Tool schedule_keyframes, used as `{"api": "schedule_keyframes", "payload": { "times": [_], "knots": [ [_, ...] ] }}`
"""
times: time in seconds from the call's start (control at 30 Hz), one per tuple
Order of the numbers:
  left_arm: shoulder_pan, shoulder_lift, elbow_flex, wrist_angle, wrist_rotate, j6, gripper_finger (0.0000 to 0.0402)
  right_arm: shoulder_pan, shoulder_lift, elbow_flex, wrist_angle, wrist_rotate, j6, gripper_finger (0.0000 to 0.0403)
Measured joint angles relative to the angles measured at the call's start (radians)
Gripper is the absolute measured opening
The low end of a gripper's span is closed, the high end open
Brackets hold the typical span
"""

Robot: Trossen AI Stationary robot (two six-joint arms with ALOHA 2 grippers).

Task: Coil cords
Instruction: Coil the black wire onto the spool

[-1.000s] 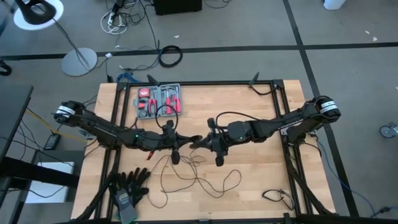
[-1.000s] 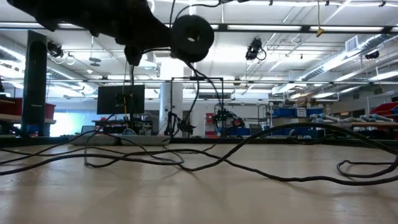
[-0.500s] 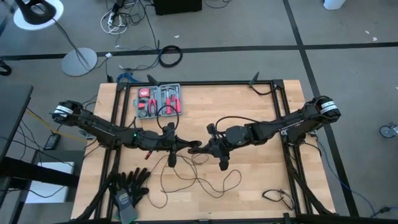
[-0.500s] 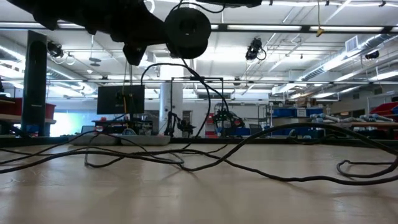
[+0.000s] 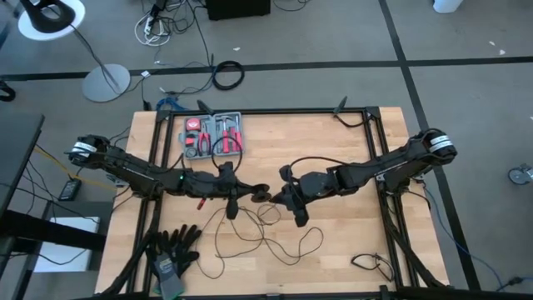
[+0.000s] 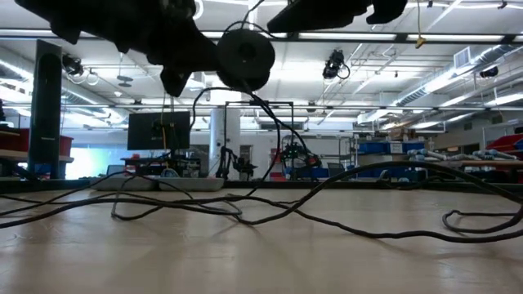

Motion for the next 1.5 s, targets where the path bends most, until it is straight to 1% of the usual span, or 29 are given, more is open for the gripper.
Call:
{"api": "schedule_keyframes", "payload": {
  "times": [0.13, 0.23, 0.33, 0.4, 0.53, 0.63, 0.7, 0.87, 1.07, 1.2, 1.3, 1.5],
  "knots": [
    [0.000, 0.000, 0.000, -0.052, 0.006, -0.031, 0.0000, 0.009, -0.020, 0.000, -0.017, 0.018, -0.031, 0.0002],
    [0.000, 0.000, 0.000, -0.051, 0.037, -0.029, 0.0000, 0.012, -0.029, 0.000, -0.090, 0.021, -0.063, 0.0002],
    [0.000, 0.000, 0.000, -0.048, 0.067, -0.019, 0.0000, 0.011, -0.028, 0.000, -0.159, 0.053, -0.067, 0.0001],
    [0.000, 0.000, 0.000, -0.046, 0.075, -0.019, 0.0000, 0.012, -0.026, 0.000, -0.194, 0.054, -0.067, 0.0002],
    [0.004, 0.000, 0.000, -0.021, 0.071, -0.018, 0.0000, 0.018, -0.025, -0.001, -0.193, 0.038, -0.058, 0.0001],
    [0.010, 0.001, 0.000, 0.038, 0.050, -0.004, 0.0000, 0.020, -0.021, 0.000, -0.191, 0.008, -0.057, 0.0001],
    [0.013, 0.000, 0.000, 0.082, 0.046, 0.009, 0.0000, 0.020, -0.010, 0.000, -0.188, 0.006, -0.048, 0.0001],
    [0.021, 0.001, 0.000, 0.117, 0.010, 0.013, 0.0000, 0.019, 0.035, 0.000, -0.185, 0.008, 0.022, 0.0005],
    [0.020, 0.001, 0.000, 0.114, -0.050, 0.017, 0.0000, 0.019, 0.056, 0.000, -0.172, 0.009, 0.092, 0.0022],
    [0.020, 0.001, 0.000, 0.115, -0.126, 0.054, 0.0000, 0.017, 0.056, 0.000, -0.169, 0.010, 0.200, 0.0039],
    [0.020, 0.001, 0.000, 0.115, -0.209, 0.070, 0.0000, 0.015, 0.056, 0.000, -0.168, 0.011, 0.255, 0.0060],
    [0.020, 0.001, 0.000, 0.114, -0.399, 0.096, 0.0000, 0.015, 0.056, 0.000, -0.161, 0.069, 0.389, 0.0110]
  ]
}}
